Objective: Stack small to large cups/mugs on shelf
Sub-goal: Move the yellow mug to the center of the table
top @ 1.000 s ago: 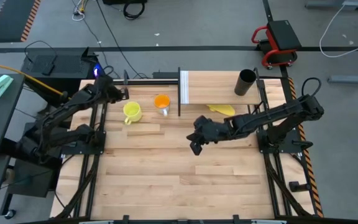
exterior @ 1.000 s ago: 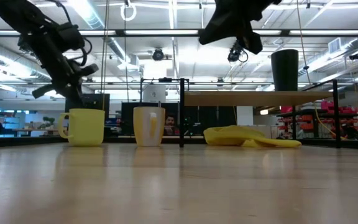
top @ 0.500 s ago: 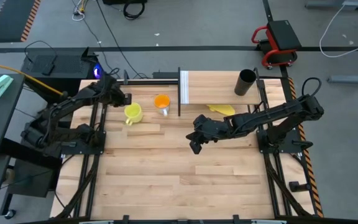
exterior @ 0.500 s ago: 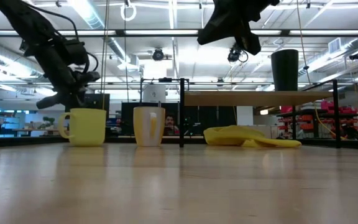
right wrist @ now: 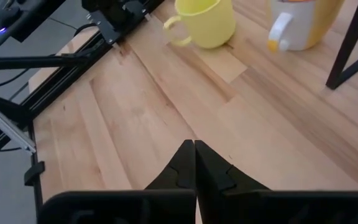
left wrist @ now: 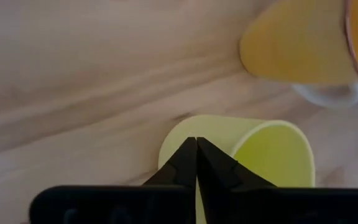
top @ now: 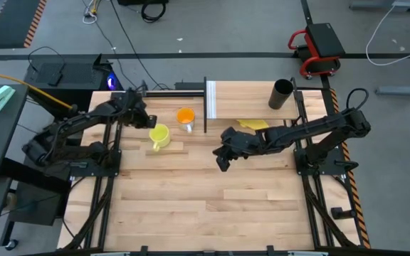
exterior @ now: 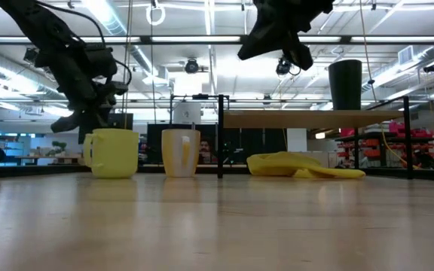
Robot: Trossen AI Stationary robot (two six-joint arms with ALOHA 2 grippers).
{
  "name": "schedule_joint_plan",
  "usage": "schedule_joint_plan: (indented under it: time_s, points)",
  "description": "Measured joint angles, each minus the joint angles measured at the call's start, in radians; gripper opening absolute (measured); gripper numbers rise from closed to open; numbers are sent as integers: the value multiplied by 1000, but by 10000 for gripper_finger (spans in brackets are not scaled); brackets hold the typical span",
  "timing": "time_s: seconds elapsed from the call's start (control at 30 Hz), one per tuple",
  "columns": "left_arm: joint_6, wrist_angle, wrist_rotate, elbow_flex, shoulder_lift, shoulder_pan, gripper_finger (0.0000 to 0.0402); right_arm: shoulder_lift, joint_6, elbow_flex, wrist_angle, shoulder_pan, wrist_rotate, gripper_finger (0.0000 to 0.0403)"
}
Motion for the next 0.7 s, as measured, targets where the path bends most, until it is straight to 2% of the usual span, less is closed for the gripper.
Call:
schedule_joint_plan:
  time_s: [0.13,0.37,0.5,0.7]
  points:
    - [-45,11,-37,0,0,-79,7,0,-16,0,0,-17,-2,0]
    - [-149,29,-127,0,1,-225,26,0,-24,0,-6,-41,-2,0]
    - [-192,47,-160,1,39,-310,18,0,-25,0,-22,-42,-2,0]
    - [-264,223,-168,1,151,-425,7,0,-25,0,-29,-42,-2,0]
